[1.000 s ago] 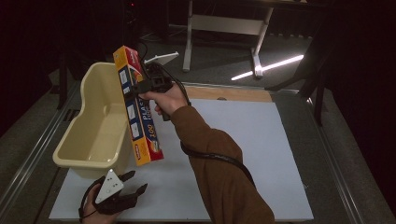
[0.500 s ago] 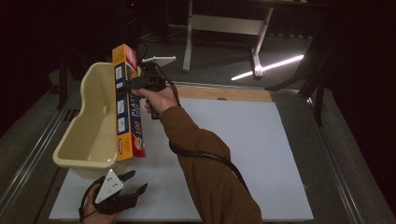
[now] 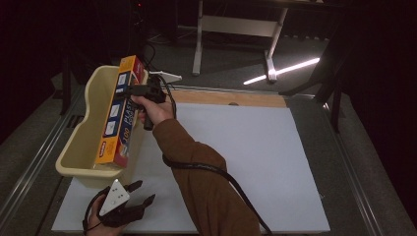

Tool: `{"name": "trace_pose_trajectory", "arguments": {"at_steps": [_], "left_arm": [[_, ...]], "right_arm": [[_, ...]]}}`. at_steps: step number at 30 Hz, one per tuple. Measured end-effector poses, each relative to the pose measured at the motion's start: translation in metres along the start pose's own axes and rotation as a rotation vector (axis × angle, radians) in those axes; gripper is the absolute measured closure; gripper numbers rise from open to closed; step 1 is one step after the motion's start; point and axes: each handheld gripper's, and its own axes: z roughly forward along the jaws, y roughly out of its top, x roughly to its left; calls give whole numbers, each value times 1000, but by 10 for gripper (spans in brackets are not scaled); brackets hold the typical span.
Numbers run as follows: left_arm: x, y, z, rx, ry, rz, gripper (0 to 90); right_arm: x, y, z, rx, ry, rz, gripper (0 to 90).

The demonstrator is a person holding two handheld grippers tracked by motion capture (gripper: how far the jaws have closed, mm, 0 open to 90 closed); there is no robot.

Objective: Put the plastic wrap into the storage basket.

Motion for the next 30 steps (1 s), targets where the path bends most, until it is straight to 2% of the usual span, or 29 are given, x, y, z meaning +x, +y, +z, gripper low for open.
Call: {"name": "trace_pose_trajectory", "arguments": {"at_steps": [3,9,22,30], "left_arm": [[0,0,-1,-5,0,-11,385],[1,-1,-1,-8,1,-11,384],[1,-1,-2,-10,4,-11,384],[1,-2,-3,-12,9,-19,385]], "right_arm": [[-6,-2,6,-17,7,23,413],[-10,-3,13,-20,-5,22,409],[-20,-4,17,-34,16,62,401],[-25,-5,20,-39,11,88,398]]}}
